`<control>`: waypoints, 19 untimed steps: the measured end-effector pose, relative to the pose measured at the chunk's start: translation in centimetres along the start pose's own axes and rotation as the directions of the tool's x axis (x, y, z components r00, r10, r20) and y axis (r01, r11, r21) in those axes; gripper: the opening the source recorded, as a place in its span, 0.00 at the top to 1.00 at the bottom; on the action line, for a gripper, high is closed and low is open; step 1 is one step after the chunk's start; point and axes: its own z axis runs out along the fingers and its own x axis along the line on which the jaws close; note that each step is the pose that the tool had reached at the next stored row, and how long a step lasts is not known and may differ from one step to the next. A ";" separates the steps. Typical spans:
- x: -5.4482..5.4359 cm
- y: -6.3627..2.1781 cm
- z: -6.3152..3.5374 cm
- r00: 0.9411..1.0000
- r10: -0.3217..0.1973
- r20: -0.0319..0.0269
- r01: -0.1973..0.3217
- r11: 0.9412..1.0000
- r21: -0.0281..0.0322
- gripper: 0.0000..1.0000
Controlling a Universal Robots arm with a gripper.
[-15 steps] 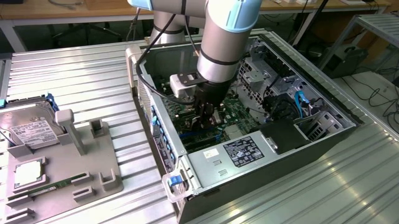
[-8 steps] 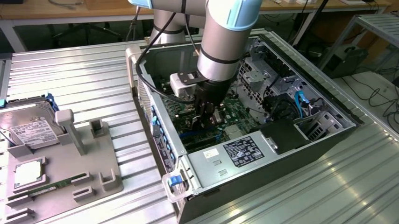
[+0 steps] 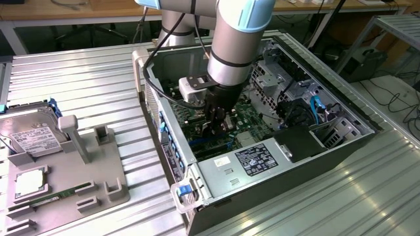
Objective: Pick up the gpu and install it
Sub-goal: 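Insert the gpu into the slot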
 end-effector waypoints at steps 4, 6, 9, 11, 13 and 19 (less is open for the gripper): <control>-0.1 0.00 0.03 1.000 -0.015 0.000 0.015 1.000 0.000 0.72; -0.2 0.00 0.06 1.000 -0.024 -0.001 0.024 1.000 0.000 0.72; -0.2 0.00 0.12 1.000 -0.025 -0.001 0.025 1.000 0.000 0.72; -0.3 0.00 0.20 1.000 -0.025 -0.001 0.025 1.000 0.000 0.72; -0.3 0.00 0.34 1.000 -0.025 0.000 0.025 1.000 0.000 0.72; -0.3 -0.01 0.90 1.000 -0.025 0.002 0.025 1.000 0.000 0.72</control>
